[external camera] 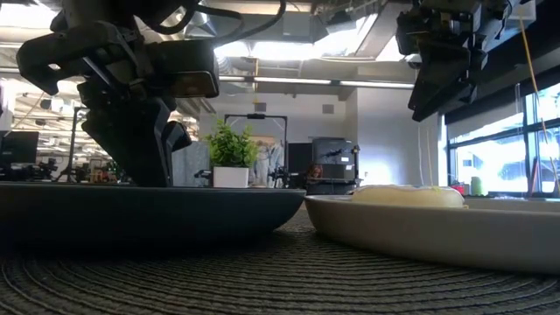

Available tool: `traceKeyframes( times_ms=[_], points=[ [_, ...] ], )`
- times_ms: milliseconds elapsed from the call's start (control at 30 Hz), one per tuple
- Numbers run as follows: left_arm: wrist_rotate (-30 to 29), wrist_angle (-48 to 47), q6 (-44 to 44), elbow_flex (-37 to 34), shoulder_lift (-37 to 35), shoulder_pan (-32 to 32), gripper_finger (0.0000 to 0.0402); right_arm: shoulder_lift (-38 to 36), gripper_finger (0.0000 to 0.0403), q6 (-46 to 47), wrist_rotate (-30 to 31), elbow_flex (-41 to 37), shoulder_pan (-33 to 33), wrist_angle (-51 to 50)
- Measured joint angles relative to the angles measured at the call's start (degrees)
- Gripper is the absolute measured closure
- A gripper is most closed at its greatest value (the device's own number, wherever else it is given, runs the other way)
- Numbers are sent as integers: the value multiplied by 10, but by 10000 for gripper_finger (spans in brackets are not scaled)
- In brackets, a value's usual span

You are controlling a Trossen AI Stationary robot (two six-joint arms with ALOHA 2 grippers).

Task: Pick & Place donuts
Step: Put the small violet donut on the black plate, then put the large black donut on the gray plate

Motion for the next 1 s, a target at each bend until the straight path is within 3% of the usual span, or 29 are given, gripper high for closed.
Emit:
traceKeyframes(
  times_ms=[167,467,900,1000],
  points=[
    [0,0,-4,0,0,0,376,0,257,-1,0,0,0,0],
    [1,-1,-6,0,-3,0,322,0,257,0,0,0,0,1],
    [14,-13,-8,-1,-59,11,291,0,257,2,-2,0,-5,14],
    [23,-13,-17,-1,-86,22,290,0,257,65,-5,0,-33,-9]
  ],
)
